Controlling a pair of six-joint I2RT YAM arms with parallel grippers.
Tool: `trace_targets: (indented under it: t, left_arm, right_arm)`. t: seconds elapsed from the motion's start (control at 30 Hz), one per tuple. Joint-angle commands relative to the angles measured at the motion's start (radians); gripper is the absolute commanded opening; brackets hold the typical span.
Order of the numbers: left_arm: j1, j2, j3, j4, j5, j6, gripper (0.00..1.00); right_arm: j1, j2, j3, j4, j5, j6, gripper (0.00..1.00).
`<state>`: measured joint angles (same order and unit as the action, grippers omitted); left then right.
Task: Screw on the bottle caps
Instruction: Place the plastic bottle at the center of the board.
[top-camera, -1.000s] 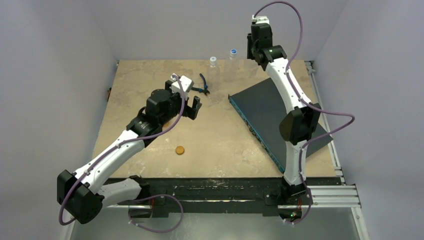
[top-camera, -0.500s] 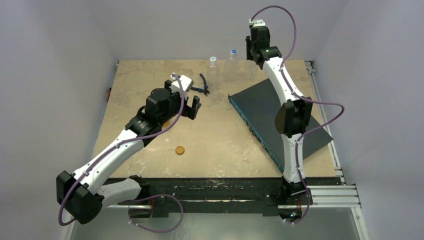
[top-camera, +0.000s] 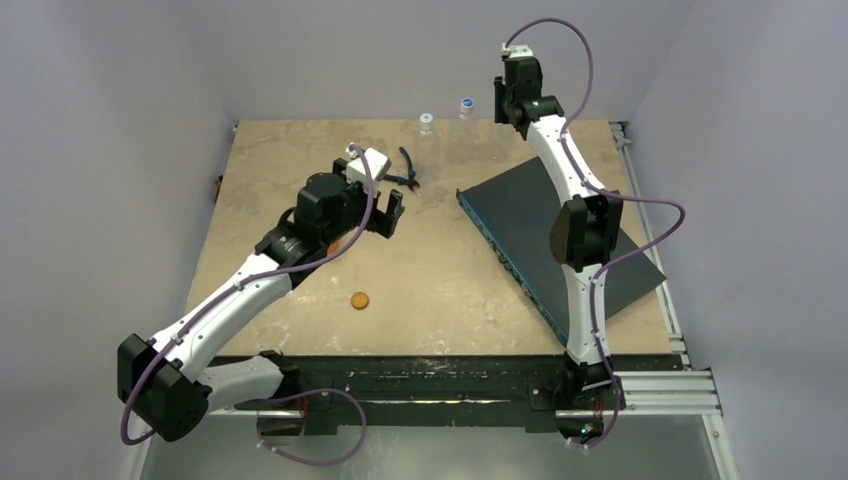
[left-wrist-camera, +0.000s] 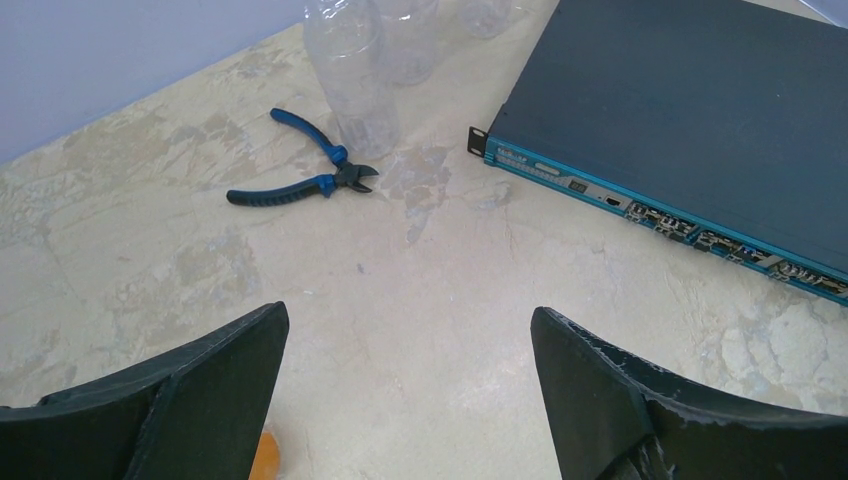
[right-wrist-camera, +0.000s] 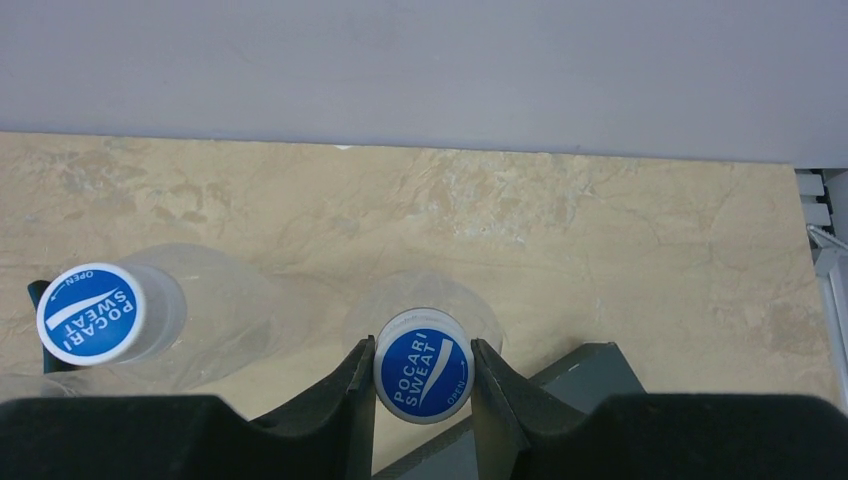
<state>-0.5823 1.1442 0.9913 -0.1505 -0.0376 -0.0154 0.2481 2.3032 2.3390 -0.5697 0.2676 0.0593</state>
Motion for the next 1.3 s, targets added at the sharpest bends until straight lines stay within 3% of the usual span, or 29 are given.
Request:
trace_targets:
  t: [0.0,0.2,0.5,1.27]
  left_arm:
    - [0.008,0.005,0.045,0.013,0.011,-0.016,0.91]
    - [0.009,0.01,0.05,0.006,0.01,-0.018,0.92]
    - [0.01,0.013,0.052,0.003,0.01,-0.019,0.92]
    - [0.01,0.021,0.051,0.002,0.01,-0.025,0.92]
  right_arm:
    - [-0.009,-0.016,-0.01,-0.001,-0.02,0.013,0.15]
    - [-0.01,-0.013,-0.015,0.0,-0.023,0.019,0.32]
    - [-0.012,0.001,-0.006,0.005,-0.028,0.019,0.46]
    - [-0.017,0.019,0.015,0.019,-0.045,0.02,0.55]
